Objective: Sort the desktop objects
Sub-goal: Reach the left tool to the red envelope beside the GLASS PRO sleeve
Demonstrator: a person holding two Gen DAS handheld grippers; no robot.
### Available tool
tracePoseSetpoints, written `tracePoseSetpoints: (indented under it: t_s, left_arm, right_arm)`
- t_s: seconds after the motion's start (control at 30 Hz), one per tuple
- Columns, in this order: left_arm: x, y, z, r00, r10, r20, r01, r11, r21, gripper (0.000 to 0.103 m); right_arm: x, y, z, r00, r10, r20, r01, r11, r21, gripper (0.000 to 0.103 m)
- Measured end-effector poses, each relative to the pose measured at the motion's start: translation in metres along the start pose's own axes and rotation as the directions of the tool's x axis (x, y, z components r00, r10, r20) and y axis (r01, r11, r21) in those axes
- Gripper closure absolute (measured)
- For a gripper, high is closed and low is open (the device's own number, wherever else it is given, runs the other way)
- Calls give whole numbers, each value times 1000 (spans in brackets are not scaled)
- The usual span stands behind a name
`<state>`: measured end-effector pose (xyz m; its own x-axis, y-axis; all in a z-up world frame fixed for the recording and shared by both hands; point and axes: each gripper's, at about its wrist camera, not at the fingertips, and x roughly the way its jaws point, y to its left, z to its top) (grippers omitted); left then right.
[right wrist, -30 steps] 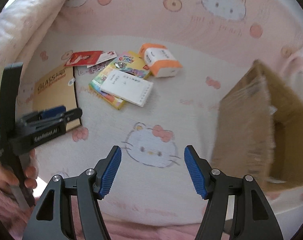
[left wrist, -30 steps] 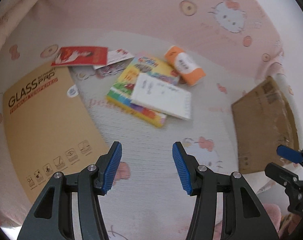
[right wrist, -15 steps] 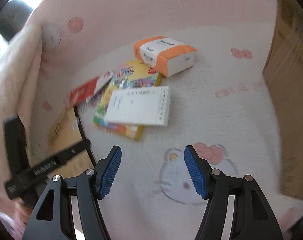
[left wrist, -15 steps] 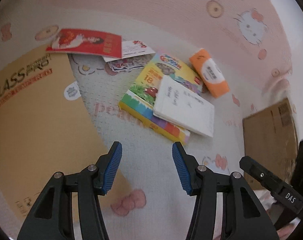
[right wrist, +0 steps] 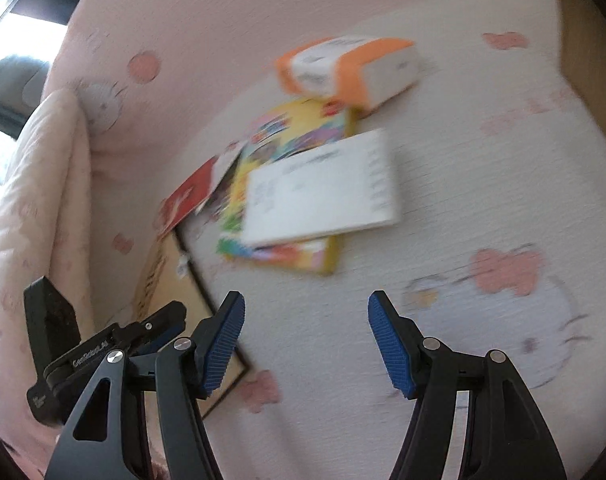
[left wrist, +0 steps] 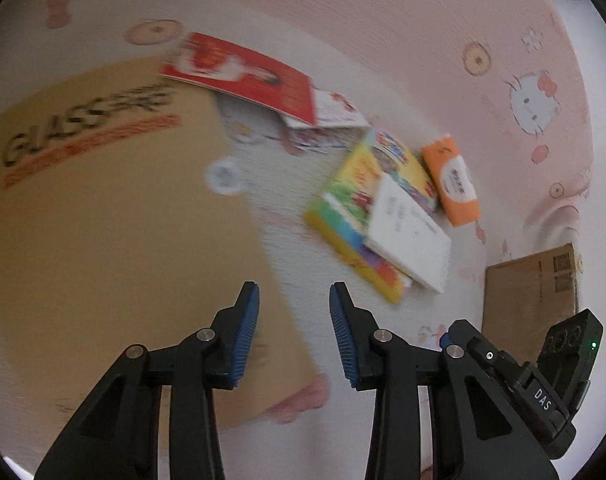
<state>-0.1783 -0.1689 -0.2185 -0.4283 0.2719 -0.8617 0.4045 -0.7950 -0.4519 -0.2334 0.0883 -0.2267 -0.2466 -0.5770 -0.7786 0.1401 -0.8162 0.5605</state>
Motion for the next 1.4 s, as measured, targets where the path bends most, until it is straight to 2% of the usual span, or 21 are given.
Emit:
tracePoseSetpoints:
  t_s: [0.13,0.23,0.37,0.5,0.57,0.6,0.63,0.67,0.77,0.83,0.9,0.97,1.1,1.17,1.23,1.3,1.33,1.4]
  left_arm:
    - [-15,20,19,999,-9,53,9,1000,-6,63]
    - [-20,26,38,993,-26,114,27,1000,-14,63]
    - [-9,33,69,983,-21,181,32,998,-60,63]
    - [4,41,90,979,-9,204,31,994,-108,62]
    - [9,46,97,976,15,215,14,992,-129,62]
    - [11,48,101,975,26,221,5,990,-140,62]
    - [13,51,104,973,37,226,-2,989,-151,62]
    - [14,54,106,971,43,234,-4,987,-163,62]
    - [21,66,110,964,65,257,-7,976,-217,62]
    - [25,75,110,962,34,273,41,963,-265,62]
    - [24,78,109,955,16,296,74,953,-293,62]
    - [25,77,110,956,20,292,72,951,-299,62]
    - [23,79,111,958,23,285,78,937,-339,62]
    - [19,82,107,958,33,284,84,916,-392,62]
    - [14,87,102,953,37,299,104,891,-442,62]
    - [18,90,105,956,28,293,112,886,-451,60]
    - [20,90,108,957,24,290,114,886,-449,60]
    - [24,83,118,955,21,295,108,903,-415,54]
  right_arm:
    - [11,34,6,999,36,18,-35,998,-57,40]
    - [20,57,24,997,74,36,-71,994,-78,40]
    - [44,84,53,987,151,52,-147,987,-66,40]
    - [72,103,76,976,216,39,-213,975,-68,42]
    - [92,108,91,964,263,31,-261,964,-56,52]
    - [98,108,96,962,272,25,-271,962,-42,65]
    - [108,105,103,962,272,17,-272,962,-15,72]
    - [119,103,109,962,273,10,-273,962,13,74]
    - [144,92,120,963,271,-7,-270,961,65,75]
    - [159,87,123,971,238,-35,-235,969,78,75]
    - [173,79,123,968,244,-61,-236,966,109,75]
    - [177,75,121,963,263,-56,-253,957,139,76]
    - [177,80,117,965,257,-42,-248,957,147,71]
    - [178,84,116,968,249,-43,-240,959,147,68]
    - [181,88,112,951,303,-65,-287,940,184,64]
    - [185,91,109,936,341,-83,-318,924,210,63]
    - [187,95,108,938,335,-85,-313,928,201,63]
    - [187,99,106,949,306,-73,-288,940,185,63]
